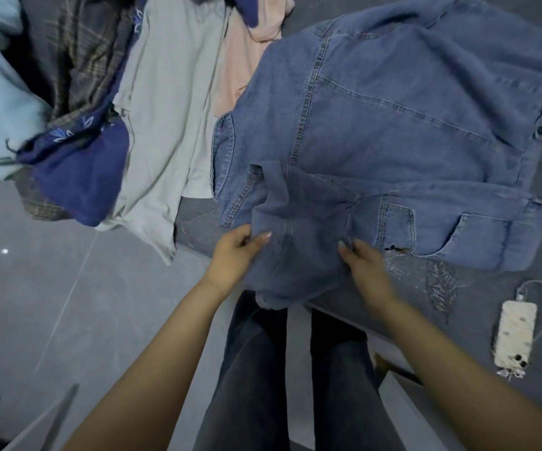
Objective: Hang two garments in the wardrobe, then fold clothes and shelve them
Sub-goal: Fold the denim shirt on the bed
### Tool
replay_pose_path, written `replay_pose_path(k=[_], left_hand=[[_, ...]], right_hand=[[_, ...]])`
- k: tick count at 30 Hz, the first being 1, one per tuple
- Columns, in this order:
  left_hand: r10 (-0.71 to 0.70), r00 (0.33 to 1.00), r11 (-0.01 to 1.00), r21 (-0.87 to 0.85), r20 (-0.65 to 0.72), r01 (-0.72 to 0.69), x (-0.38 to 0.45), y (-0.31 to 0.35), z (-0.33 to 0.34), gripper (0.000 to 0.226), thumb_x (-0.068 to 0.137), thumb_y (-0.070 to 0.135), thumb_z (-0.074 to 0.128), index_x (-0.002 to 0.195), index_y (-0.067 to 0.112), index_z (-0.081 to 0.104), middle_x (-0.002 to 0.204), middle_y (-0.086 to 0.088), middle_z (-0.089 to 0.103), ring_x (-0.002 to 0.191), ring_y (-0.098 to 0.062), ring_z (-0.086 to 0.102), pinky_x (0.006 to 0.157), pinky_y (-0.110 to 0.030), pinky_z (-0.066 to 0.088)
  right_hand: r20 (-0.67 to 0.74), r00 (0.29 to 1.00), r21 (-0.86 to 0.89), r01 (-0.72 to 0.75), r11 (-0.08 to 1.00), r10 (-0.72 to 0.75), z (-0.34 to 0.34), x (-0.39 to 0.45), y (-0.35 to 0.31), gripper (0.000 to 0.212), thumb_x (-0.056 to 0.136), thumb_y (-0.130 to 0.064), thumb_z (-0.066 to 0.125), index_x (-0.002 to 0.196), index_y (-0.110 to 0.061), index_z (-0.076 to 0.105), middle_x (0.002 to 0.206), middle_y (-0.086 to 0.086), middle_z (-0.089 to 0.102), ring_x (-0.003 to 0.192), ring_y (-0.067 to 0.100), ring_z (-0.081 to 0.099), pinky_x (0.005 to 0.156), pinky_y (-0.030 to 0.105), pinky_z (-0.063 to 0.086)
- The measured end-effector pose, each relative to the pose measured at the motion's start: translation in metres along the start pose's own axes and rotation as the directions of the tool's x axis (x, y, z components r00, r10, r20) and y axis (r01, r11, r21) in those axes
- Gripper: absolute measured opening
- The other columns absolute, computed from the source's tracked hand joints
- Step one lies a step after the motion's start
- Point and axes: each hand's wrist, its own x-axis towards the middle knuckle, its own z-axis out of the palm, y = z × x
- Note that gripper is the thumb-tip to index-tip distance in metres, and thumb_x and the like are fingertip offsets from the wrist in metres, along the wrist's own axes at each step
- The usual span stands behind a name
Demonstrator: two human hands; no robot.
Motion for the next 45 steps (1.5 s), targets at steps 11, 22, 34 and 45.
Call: replay_pose_path(k=[11, 22, 34, 45], left_hand=[[-0.098, 0.991, 0.955, -0.271, 0.094, 0.120, 0.039, 0.070, 0.051, 0.012, 0.099, 0.017, 0.053, 0.103, 0.013, 0.063, 0.105, -0.005, 0.066, 0.099, -0.017, 0.062, 0.097, -0.033, 0.048], [-0.250, 0.962, 0.817, -0.509, 0.112, 0.272, 0.049, 0.030, 0.042, 0.018, 0.099, 0.015, 0.051, 0.116, 0.014, 0.058, 0.111, 0.000, 0.066, 0.111, -0.016, 0.060, 0.093, -0.027, 0.049], [-0.431, 0.893, 0.704, -0.572, 0.127, 0.421, 0.100, 0.081, 0.089, 0.029, 0.092, 0.049, 0.058, 0.102, 0.022, 0.062, 0.105, 0.003, 0.064, 0.094, -0.012, 0.060, 0.091, -0.029, 0.048], [-0.236, 0.965, 0.425, -0.881, 0.113, 0.207, 0.077, 0.099, 0.099, 0.026, 0.100, 0.022, 0.046, 0.114, 0.005, 0.061, 0.109, -0.009, 0.065, 0.104, -0.019, 0.063, 0.100, -0.032, 0.046]], right_hand=[[-0.155, 0.898, -0.626, 0.234, 0.744, -0.412, -0.080, 0.125, -0.164, 0.029, 0.089, -0.018, 0.066, 0.114, -0.005, 0.065, 0.098, 0.015, 0.062, 0.097, 0.025, 0.059, 0.084, 0.032, 0.043], [-0.376, 0.800, -0.157, 0.443, 0.883, -0.468, -0.027, 0.020, -0.028, 0.025, 0.092, 0.004, 0.053, 0.116, -0.002, 0.061, 0.120, 0.016, 0.056, 0.113, 0.023, 0.053, 0.103, 0.029, 0.041], [-0.030, 0.816, 0.999, 0.006, 0.043, 0.577, -0.037, 0.036, 0.022, 0.035, 0.089, -0.044, 0.064, 0.104, -0.013, 0.061, 0.103, 0.003, 0.062, 0.090, 0.014, 0.060, 0.099, 0.031, 0.049], [-0.333, 0.904, 0.927, 0.262, 0.270, 0.268, -0.184, -0.001, -0.003, 0.027, 0.102, -0.029, 0.047, 0.118, -0.012, 0.061, 0.096, 0.000, 0.075, 0.091, 0.010, 0.071, 0.077, 0.024, 0.058]])
